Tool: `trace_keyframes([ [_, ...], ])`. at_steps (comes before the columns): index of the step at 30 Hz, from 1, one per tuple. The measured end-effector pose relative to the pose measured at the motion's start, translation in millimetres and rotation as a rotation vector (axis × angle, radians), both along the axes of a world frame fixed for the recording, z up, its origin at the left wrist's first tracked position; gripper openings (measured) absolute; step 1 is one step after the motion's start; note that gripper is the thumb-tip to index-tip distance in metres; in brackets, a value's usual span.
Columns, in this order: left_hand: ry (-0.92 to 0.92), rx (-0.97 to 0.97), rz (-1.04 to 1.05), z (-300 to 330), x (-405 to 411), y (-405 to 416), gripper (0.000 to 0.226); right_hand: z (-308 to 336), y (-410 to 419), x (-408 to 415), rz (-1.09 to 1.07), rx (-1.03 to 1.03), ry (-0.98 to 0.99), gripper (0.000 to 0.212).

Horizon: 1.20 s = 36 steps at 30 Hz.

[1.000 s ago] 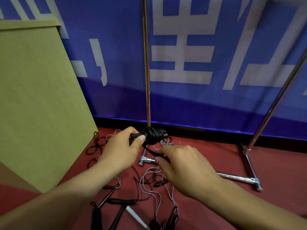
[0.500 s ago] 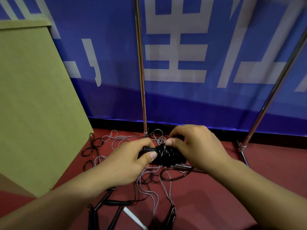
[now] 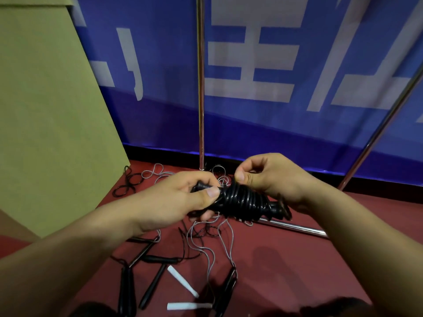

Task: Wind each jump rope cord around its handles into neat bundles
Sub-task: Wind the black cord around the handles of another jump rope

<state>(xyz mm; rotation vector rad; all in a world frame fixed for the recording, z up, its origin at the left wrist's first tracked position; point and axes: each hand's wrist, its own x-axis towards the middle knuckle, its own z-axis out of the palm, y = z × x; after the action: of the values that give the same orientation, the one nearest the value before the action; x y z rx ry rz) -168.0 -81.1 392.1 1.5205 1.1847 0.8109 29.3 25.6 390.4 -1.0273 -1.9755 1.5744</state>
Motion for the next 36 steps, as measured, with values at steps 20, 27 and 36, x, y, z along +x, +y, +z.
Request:
trace_keyframes([
  [20,-0.499,-0.221,0.356,7.8,5.9,4.8,0.019,-39.7,-46.1,-38.5,0.052,0.596,-0.342,0.045],
  [27,-0.105,0.010,0.536,-15.0,-5.2,11.6,0.039,-39.9,-57.5,-41.4,0.084,0.670,-0.418,0.043],
  [36,0.538,0.298,0.449,-21.8,-10.5,12.0,0.022,-45.2,-65.6,-43.9,0.105,0.379,-0.318,0.007],
])
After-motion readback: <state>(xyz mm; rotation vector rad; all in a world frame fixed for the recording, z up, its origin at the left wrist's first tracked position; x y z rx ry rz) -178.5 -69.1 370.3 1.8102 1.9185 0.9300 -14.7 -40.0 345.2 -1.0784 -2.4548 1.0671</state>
